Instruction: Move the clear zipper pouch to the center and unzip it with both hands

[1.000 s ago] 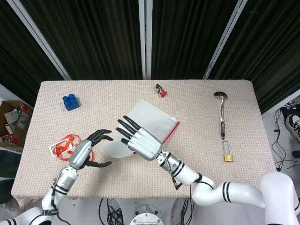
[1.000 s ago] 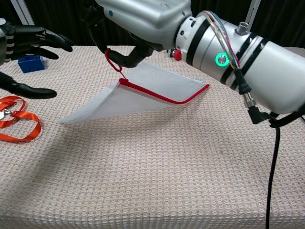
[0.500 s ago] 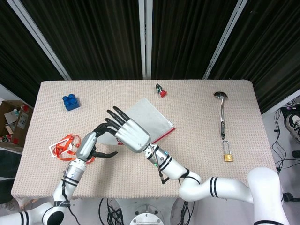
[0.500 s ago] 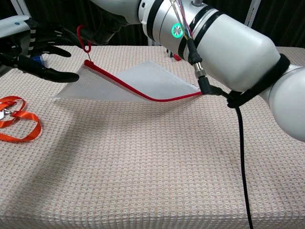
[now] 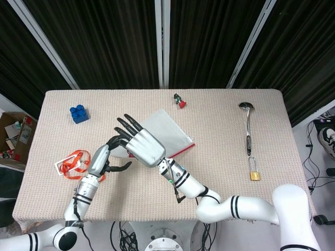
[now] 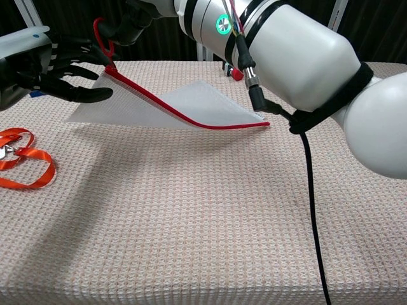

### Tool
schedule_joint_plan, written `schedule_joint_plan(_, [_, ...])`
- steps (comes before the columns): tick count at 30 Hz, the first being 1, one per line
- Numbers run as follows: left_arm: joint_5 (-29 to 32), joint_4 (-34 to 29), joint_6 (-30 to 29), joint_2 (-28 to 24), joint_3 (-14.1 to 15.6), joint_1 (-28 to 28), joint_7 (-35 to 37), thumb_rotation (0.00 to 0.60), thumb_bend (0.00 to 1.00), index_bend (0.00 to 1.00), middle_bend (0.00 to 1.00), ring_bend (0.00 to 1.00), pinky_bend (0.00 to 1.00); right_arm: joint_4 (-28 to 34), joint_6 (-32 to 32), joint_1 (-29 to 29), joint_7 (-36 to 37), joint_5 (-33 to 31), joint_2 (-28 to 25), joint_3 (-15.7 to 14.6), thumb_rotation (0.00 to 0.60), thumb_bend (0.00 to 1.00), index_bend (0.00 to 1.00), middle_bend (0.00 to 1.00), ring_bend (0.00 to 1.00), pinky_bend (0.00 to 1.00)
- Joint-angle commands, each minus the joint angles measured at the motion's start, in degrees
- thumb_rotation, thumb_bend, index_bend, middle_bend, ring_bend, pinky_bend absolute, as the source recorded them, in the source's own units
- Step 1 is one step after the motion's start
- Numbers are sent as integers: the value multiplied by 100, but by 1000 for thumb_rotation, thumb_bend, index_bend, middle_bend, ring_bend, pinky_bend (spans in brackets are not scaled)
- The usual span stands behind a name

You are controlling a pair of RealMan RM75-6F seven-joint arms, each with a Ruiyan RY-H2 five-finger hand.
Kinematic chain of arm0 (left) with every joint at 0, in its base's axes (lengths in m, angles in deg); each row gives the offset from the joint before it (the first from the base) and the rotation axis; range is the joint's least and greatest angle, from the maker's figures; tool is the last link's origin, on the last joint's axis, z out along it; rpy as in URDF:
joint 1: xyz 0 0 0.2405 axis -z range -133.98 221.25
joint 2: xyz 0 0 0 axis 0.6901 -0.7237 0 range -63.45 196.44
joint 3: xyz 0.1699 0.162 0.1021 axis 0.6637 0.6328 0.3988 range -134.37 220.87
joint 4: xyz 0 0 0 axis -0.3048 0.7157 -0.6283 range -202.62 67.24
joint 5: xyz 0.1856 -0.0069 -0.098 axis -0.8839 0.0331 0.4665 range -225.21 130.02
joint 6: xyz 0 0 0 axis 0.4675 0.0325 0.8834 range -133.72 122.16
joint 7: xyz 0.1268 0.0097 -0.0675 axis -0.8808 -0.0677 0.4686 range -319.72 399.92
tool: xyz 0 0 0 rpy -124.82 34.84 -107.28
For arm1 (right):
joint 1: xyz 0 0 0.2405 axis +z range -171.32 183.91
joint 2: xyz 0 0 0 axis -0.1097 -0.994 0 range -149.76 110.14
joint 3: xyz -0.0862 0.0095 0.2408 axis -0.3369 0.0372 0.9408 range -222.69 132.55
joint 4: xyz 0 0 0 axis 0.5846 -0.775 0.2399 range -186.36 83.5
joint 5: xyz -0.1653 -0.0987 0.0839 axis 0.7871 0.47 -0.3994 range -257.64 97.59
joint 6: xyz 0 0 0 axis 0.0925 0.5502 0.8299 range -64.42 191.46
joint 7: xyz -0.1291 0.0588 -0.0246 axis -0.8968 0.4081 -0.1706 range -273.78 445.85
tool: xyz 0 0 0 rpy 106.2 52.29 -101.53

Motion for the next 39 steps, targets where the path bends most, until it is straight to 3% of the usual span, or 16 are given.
schedule_joint_plan(1, [12,-4,-1,-2,2,-3,41,600,253,458,185,122,186,-7,28,21,14,-26,4,-17,600,466,761,181,0,0])
schedule_joint_plan(15, [30,59,-20,49,-26,21,237,600,319,517,206,122,186,-15,162,136,57,-89,3,-117,600,465,761,182,0,0])
schedule_joint_plan(23, [-44,107,-32,74,-15,29,401,600,405,589,255,122,186,-7,224,164,79,-133,-20,-163,600,466,761,182,0,0])
schedule_joint_plan(39, [-331,296,-153,134,13,-67,1356,600,486,673,330,144,186,62,561,-65,158,12,-118,-491,600,472,764,183,0,0])
